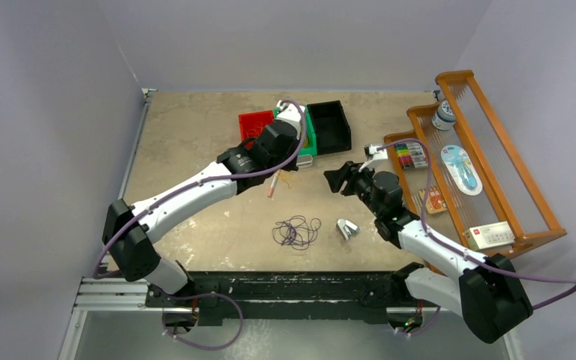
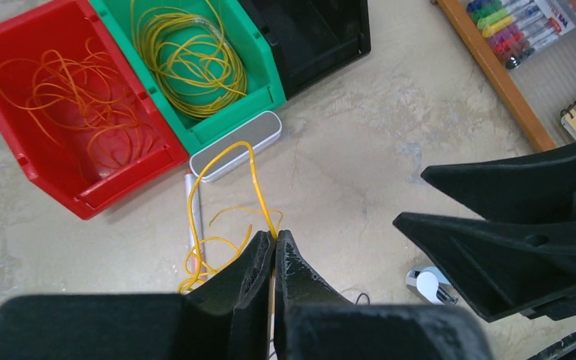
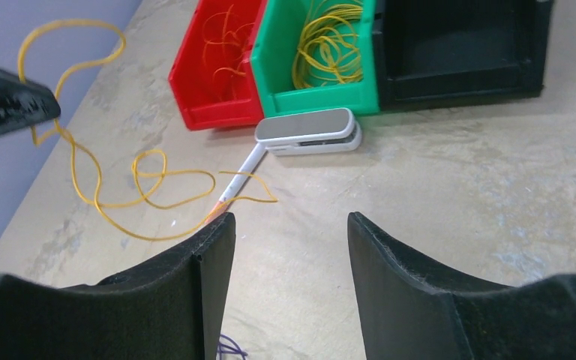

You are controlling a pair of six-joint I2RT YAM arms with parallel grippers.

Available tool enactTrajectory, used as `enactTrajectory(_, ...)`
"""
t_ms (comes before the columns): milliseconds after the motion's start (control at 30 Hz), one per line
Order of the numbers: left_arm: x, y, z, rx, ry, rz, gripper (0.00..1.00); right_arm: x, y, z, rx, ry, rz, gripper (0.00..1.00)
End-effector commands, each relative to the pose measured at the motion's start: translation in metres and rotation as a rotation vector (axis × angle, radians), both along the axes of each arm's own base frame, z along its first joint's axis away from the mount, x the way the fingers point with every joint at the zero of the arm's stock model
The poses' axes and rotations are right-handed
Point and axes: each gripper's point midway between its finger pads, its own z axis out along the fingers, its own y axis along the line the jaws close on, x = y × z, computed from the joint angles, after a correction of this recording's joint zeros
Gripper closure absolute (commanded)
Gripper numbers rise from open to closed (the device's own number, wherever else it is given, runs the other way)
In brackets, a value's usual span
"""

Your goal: Untangle the cables

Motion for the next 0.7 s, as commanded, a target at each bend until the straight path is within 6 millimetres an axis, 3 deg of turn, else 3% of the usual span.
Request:
enactTrajectory(0,0.003,0.009,0.054,-0.073,-0.092,0.001,1.0,-0.001,0.027,0.039,-0.016,-0.179,0.18,0.4)
enactTrajectory(200,-0.004,0.005,0.079,-0.121,-0.118,-0.055,1.0,-0.013,0.049,0.064,-0.04,-0.414,0.351,0.35)
enactTrajectory(367,-0.015,0.005,0.101,-0.16,-0.159,-0.115,1.0,-0.012,0.062,0.077,-0.007,-0.509,0.412,0.29)
enactTrajectory(500,-0.024,0.005,0.115,-0.195,-0.186,-0.158,1.0,-0.002,0.076,0.081,0.012,-0.515,0.457,0.3)
enactTrajectory(667,-0.032,0.006,0.126,-0.224,-0.205,-0.189,1.0,0.002,0.09,0.073,0.073,-0.492,0.52,0.31)
